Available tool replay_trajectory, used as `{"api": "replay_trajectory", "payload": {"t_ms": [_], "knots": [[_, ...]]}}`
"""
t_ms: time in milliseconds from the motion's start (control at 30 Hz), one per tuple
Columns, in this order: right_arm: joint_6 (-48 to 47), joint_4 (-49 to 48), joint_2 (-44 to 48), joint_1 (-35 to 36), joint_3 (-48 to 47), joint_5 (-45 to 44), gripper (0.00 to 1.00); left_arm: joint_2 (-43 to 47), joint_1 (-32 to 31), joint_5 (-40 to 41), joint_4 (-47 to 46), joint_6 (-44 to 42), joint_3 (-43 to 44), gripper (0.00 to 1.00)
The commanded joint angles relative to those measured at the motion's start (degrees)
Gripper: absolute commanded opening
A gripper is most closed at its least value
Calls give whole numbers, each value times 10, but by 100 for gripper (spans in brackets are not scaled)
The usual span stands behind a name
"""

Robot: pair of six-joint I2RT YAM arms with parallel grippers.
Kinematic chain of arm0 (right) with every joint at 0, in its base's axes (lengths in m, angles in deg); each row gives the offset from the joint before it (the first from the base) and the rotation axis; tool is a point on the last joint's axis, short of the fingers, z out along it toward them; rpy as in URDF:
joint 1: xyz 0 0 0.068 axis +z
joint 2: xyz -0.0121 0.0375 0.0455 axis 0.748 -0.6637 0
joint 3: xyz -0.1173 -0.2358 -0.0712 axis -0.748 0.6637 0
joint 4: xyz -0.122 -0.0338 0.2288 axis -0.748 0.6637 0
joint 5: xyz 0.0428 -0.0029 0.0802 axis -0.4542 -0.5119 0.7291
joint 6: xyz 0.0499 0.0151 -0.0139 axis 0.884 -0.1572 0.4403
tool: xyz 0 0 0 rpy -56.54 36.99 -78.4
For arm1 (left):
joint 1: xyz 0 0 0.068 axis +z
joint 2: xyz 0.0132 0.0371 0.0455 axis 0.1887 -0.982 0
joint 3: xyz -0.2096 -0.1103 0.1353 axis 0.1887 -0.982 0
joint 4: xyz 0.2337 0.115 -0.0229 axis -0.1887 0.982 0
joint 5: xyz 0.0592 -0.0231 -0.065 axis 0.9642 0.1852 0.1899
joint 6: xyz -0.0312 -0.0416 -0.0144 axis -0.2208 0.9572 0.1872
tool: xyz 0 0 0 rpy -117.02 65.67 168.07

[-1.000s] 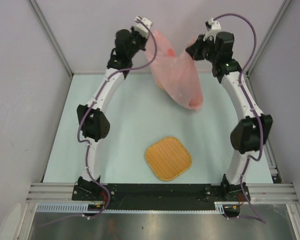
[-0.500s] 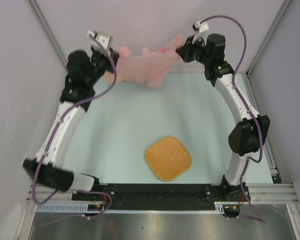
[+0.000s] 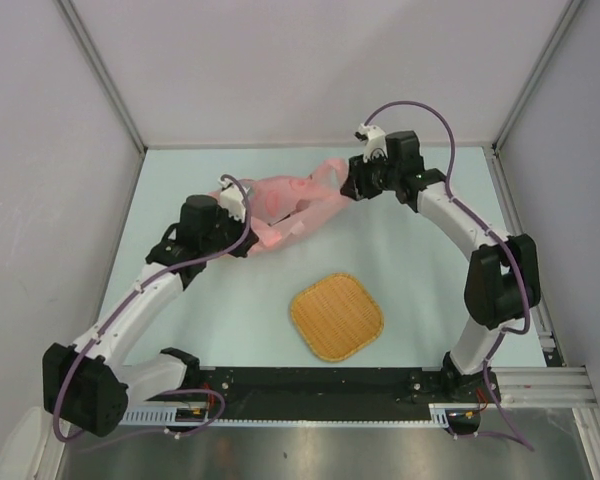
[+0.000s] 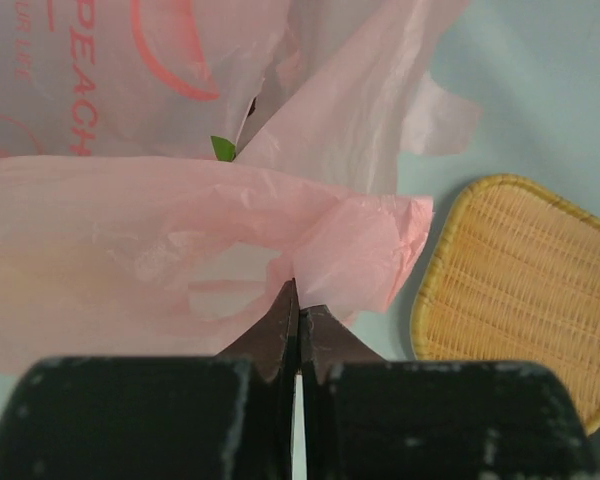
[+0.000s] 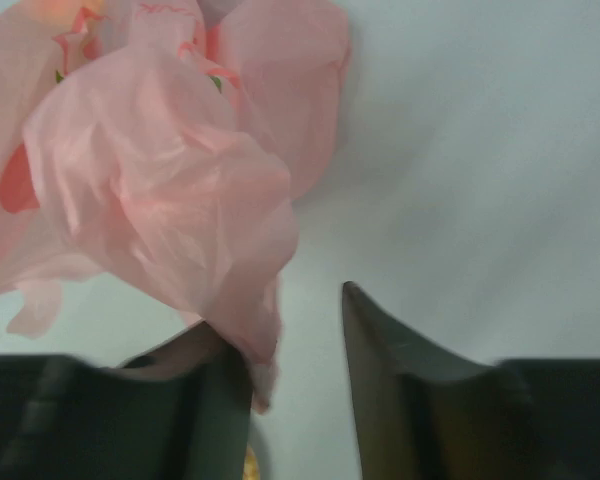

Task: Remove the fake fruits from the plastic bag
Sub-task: Adjust the plastic bag at the center of the board.

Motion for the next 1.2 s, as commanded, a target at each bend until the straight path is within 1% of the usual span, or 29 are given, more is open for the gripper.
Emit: {"api": "replay_trajectory", "payload": {"t_ms": [0,33,67,100,133,167,233,267,333,367,400,500,533,600,633,700,733,767,933,1033,1133,1167], "knots": [[-17,9,110,-15,-11,-28,57,59,-2,-34,13,-1,24,9],[-24,14,124,-17,-15,-24,62,68,-2,-39,22,-3,19,13],[-43,20,138,-17,-15,-22,65,84,-2,-52,44,-13,14,18],[-48,30,168,-15,-15,-27,68,93,-2,-57,52,-21,11,29],[-51,34,180,-13,-15,-30,73,100,-2,-66,63,-25,4,35],[-53,38,193,-12,-16,-35,75,112,-2,-79,79,-64,1,41],[-58,47,225,-6,-15,-37,75,122,-3,-80,88,-76,1,46],[-60,48,231,-2,-15,-36,74,128,-2,-81,88,-81,5,51],[-66,47,239,17,-14,-34,73,127,-3,-121,72,-95,22,56],[-65,41,238,22,-14,-29,72,125,-2,-135,63,-100,29,67],[-61,39,234,28,-14,-26,71,112,-3,-144,50,-103,44,69],[-41,16,211,47,-15,-14,68,86,-8,-156,46,-162,70,72],[-26,10,204,54,-15,-7,67,84,-8,-185,65,-237,76,73],[-23,7,180,64,-23,10,63,79,-9,-182,83,-296,92,79],[-23,8,172,69,-24,12,62,71,-9,-186,110,-340,100,80],[-22,9,150,79,-24,15,59,62,-10,-202,150,-383,121,81],[-21,9,144,84,-24,16,59,52,-22,-200,159,-399,123,81],[-14,7,138,89,-24,14,58,48,-30,-180,165,-406,125,81],[-2,-9,115,110,-33,3,58,33,-79,-121,151,-417,118,81],[-5,-7,110,124,-40,-2,57,28,-103,-55,140,-428,105,77],[-15,6,109,137,-41,-17,56,32,-104,27,110,-395,100,41],[-16,15,111,139,-39,-24,56,36,-104,45,106,-384,101,16]]}}
